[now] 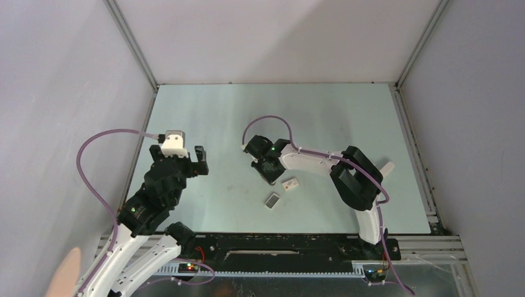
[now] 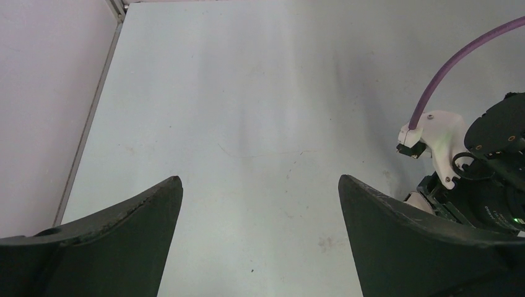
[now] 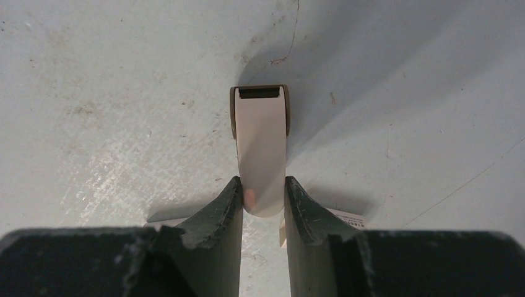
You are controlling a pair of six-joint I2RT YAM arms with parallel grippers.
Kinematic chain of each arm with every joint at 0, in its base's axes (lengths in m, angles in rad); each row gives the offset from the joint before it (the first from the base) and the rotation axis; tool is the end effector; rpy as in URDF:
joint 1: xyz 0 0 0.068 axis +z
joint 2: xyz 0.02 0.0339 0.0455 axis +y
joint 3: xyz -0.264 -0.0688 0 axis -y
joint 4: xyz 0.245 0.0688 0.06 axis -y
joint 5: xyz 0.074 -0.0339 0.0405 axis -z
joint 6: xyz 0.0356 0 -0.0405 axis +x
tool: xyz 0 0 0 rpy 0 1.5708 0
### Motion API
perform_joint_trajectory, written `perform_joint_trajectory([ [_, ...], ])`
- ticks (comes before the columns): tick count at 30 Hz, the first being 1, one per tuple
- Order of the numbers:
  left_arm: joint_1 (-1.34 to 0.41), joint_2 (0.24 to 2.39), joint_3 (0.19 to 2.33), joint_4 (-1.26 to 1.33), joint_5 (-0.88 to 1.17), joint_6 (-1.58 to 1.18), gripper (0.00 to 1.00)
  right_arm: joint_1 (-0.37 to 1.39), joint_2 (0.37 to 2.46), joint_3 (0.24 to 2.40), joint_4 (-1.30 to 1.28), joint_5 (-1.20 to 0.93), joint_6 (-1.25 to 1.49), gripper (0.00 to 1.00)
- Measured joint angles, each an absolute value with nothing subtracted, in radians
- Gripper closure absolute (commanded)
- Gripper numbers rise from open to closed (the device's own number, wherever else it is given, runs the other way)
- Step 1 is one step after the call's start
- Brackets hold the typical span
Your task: Load the staples into the stapler
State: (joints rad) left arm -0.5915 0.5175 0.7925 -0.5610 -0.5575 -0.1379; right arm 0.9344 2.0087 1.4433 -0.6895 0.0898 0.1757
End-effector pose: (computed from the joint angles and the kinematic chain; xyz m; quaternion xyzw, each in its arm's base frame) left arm 0.1019 -0.0457 0.3390 0.0125 0.7871 0.0004 0.6167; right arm 0.2432 0.3238 0.1680 -0.3588 0.9190 0.0451 0.1569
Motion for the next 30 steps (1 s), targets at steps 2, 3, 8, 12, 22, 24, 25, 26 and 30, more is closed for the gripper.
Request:
perform_joint_trajectory([
  [2,-0.59,0.518,0.787,-0.559,-0.556,-0.138,0.0,0.936,2.011,1.443,-0.688,0.102,0.176,1.0],
  [3,-0.589,0.519,0.783,-0.559,-0.555,-0.138,0.0,0.937,2.012,1.443,-0.688,0.106,0.176,1.0],
  [8,-0.586,0.53,0.777,-0.559,-0.554,-0.138,0.0,0.942,2.02,1.445,-0.688,0.121,0.178,1.0],
  [12,-0.585,0.53,0.777,-0.559,-0.554,-0.138,0.0,0.942,2.013,1.445,-0.688,0.12,0.183,1.0],
  [22,-0.574,0.53,0.777,-0.559,-0.546,-0.139,0.0,0.908,1.995,1.454,-0.707,0.072,0.216,1.0],
  [24,-0.573,0.53,0.777,-0.559,-0.546,-0.139,0.0,0.898,1.989,1.466,-0.725,0.073,0.225,1.0],
  [25,-0.573,0.53,0.777,-0.559,-0.546,-0.139,0.0,0.891,1.981,1.468,-0.731,0.075,0.23,1.0],
  [26,-0.572,0.53,0.777,-0.559,-0.545,-0.139,0.0,0.884,1.971,1.469,-0.736,0.076,0.235,0.99],
  [30,-0.569,0.53,0.777,-0.559,-0.541,-0.139,0.0,0.835,1.905,1.467,-0.751,0.082,0.263,0.98],
])
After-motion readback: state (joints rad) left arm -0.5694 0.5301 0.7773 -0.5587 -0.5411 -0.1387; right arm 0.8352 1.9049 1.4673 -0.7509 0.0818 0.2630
